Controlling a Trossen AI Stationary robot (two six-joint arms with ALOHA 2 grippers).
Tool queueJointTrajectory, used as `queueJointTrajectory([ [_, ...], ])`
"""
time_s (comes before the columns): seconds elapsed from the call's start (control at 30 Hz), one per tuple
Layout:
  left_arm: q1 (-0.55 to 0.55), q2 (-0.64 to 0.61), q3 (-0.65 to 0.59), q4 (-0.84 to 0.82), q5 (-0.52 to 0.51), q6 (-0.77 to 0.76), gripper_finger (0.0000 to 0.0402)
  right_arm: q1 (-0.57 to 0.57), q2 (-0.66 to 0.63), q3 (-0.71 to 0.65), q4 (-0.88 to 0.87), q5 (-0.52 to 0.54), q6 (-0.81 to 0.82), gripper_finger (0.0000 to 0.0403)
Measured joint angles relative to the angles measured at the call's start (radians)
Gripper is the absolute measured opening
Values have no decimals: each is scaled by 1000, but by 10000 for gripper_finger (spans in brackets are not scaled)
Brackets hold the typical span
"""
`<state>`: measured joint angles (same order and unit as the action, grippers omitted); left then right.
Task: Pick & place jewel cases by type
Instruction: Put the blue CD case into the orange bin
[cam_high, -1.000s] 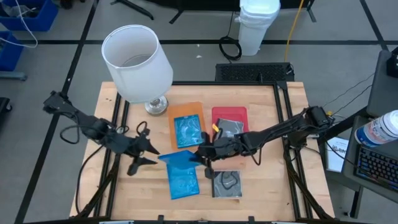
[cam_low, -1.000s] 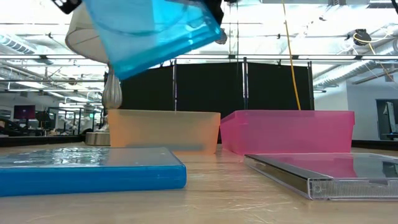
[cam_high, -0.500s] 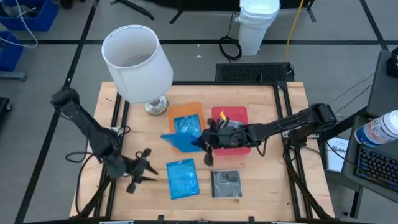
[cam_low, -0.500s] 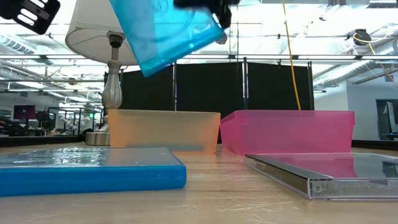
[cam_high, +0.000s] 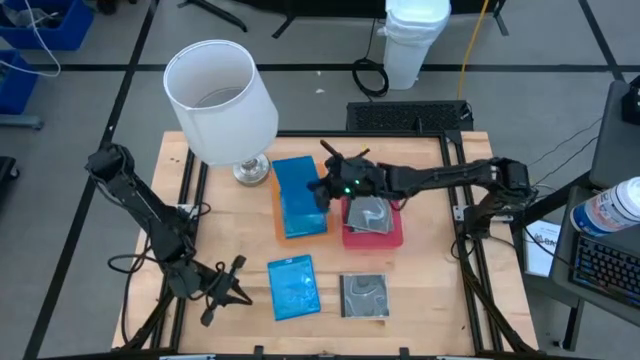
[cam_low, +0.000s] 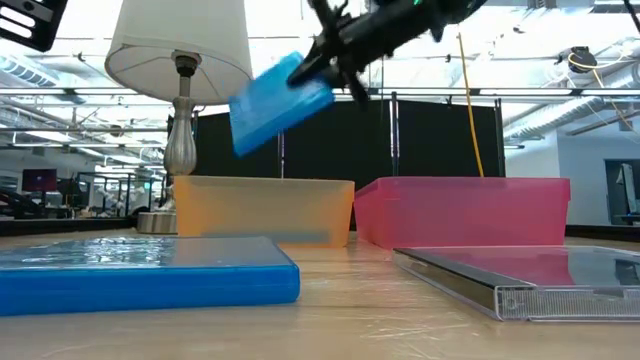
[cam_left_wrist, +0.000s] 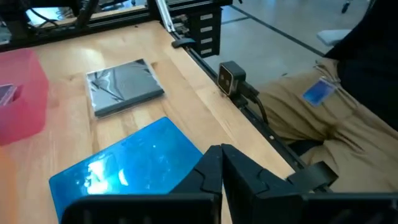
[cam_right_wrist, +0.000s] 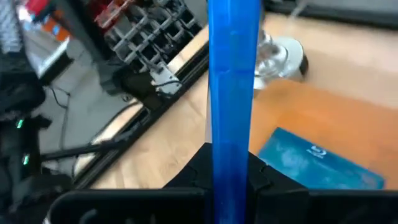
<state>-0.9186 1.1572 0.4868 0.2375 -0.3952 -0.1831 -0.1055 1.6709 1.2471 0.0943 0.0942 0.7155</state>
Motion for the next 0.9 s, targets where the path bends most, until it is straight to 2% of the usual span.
queueJointTrajectory([
  [0.13,-12,0,0,-1,0,20,6,-28,65,0,5,-71,112,20],
  [0.4,-25,0,0,-2,1,74,36,-46,173,1,54,-73,145,13],
  [0.57,-25,0,0,-11,1,77,53,-61,217,1,60,-74,166,21],
  [0.73,-25,0,0,-22,1,84,56,-65,242,1,96,-123,156,17],
  [0.9,-25,0,0,-26,1,84,47,-50,242,1,125,-160,40,34],
])
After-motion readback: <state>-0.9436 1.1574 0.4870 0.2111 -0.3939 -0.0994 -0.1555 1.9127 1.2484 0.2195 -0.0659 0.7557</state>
